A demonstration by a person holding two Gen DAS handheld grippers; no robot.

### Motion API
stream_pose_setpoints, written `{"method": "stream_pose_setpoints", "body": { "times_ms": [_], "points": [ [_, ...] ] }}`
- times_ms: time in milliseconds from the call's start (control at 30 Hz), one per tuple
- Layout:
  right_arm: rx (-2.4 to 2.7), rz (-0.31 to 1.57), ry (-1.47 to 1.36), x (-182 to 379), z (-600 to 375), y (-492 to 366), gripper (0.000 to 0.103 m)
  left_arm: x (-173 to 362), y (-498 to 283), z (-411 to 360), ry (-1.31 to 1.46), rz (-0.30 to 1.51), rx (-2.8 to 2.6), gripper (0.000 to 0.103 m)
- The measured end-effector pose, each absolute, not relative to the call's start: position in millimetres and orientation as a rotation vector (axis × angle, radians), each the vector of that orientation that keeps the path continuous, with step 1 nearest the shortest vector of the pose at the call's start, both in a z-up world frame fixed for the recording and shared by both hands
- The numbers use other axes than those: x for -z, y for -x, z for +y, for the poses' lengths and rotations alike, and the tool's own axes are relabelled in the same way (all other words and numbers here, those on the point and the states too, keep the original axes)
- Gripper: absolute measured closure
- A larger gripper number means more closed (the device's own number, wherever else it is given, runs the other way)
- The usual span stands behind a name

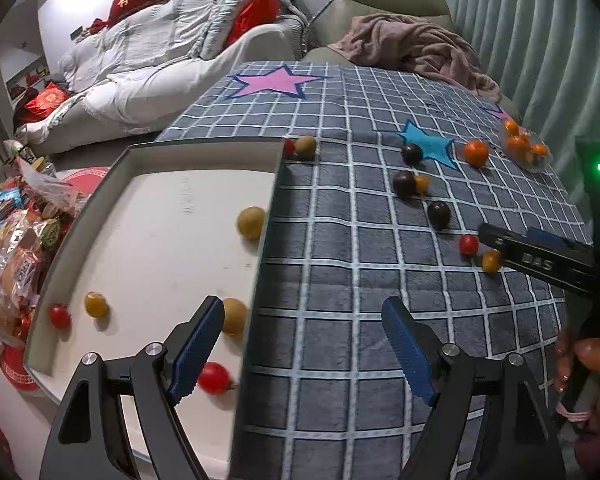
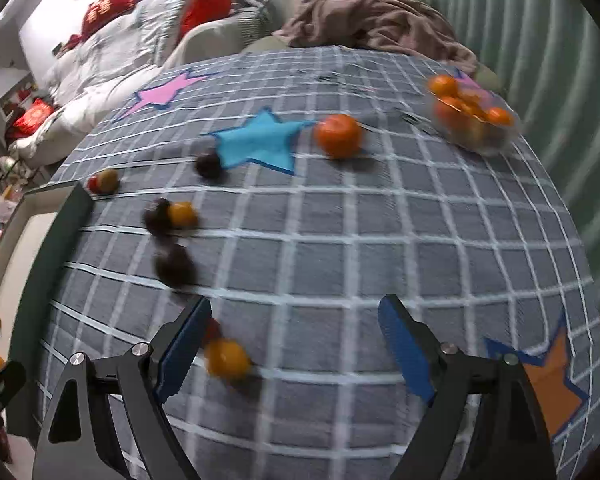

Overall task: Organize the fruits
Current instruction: 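Move both open tools back over the fruits on the tablecloth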

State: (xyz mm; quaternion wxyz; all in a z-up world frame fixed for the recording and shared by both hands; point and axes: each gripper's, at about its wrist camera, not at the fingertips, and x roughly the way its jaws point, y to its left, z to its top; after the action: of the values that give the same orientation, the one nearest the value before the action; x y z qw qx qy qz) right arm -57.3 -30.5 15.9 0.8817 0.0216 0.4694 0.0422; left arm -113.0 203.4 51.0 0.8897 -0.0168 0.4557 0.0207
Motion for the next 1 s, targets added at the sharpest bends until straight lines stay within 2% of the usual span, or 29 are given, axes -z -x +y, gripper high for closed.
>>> {"method": "stream_pose_setpoints", "body": {
  "times_ms": [400, 933, 1000],
  "points": [
    [-0.049, 0.972, -0.152, -12, -91, 81, 0.014, -33, 90, 158, 0.018, 1.001, 0.029, 0.021],
    [-0.256, 0.917, 0.070, -11, -73, 114, 0.014, -23, 38, 78, -0.078, 0.999, 0.198, 0.021],
    [-0.279, 0.917, 0.080, -9, -69, 113, 0.014, -20, 34, 73, -0.089, 1.005, 0.203, 0.025]
  ]
}}
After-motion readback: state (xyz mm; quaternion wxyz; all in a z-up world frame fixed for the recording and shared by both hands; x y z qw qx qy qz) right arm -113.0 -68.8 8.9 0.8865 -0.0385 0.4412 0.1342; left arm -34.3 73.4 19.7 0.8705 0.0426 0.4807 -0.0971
